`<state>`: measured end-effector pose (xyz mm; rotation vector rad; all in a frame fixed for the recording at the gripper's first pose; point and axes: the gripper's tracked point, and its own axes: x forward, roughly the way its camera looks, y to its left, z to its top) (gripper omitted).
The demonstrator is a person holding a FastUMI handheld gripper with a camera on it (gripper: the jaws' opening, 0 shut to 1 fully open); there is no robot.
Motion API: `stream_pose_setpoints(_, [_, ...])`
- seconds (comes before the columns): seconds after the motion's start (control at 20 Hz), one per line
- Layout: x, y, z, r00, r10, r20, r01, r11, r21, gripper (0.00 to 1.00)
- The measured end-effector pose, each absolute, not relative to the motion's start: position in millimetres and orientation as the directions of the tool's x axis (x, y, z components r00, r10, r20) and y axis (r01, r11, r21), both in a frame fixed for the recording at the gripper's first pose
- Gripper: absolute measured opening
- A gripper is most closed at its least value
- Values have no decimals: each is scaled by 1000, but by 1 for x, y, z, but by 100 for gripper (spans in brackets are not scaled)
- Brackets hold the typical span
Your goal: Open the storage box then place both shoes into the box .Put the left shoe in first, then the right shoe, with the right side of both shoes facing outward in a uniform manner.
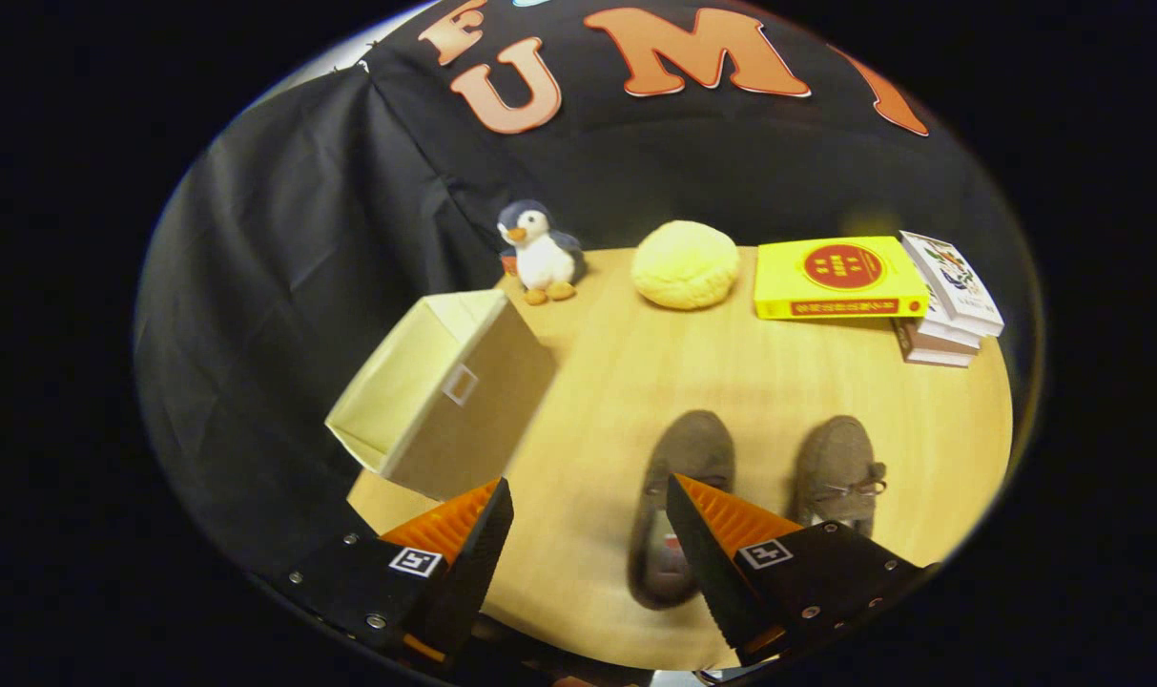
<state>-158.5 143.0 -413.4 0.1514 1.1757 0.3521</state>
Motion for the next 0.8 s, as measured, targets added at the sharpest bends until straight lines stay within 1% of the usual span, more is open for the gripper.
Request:
stream_pose_setpoints(0.1, [-167,124,-435,306,286,-908,-192,953,235,97])
stream_pose_setpoints(0.4, [-185,91,-495,192,186,-964,-201,969,147,96])
stream_pose_setpoints(0.45, [-185,89,-502,180,175,-968,-201,970,137,92])
stream_pose_setpoints(0.6, [-176,78,-523,184,124,-975,-202,976,86,87])
stream_pose_setpoints(0.7, [-172,77,-534,171,121,-978,-196,977,87,84])
stream_pose_setpoints(0.8, [-173,80,-546,147,135,-980,-167,980,110,76])
